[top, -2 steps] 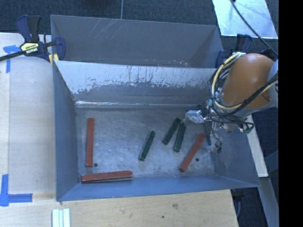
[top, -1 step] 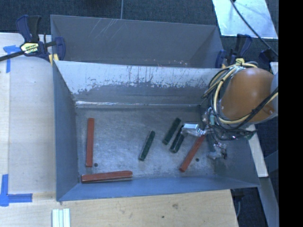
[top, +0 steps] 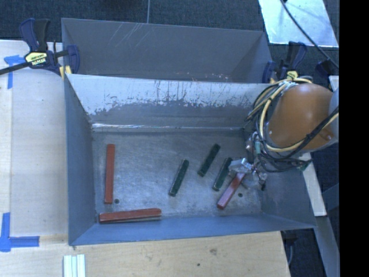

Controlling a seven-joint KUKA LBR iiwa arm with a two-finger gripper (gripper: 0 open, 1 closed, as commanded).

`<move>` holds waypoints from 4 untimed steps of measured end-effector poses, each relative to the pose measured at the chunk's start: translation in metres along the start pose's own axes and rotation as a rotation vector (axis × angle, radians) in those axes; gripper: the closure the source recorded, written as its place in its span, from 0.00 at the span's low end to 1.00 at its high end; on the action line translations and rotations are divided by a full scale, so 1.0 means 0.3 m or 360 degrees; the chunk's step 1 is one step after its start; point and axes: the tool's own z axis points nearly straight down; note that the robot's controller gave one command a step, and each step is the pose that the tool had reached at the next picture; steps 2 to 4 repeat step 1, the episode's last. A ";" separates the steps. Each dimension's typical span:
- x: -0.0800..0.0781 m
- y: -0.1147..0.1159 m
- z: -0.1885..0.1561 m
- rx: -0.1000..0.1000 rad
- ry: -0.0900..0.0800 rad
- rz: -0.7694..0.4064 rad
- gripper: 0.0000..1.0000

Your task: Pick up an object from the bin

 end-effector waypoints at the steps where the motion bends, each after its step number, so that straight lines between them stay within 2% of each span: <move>1: -0.027 -0.091 -0.465 0.0006 0.0000 0.0016 1.00; 4: -0.027 -0.091 -0.465 0.0006 0.0000 0.0016 1.00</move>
Offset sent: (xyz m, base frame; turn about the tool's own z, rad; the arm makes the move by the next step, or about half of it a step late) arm 0.0219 -0.0101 0.1346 0.0073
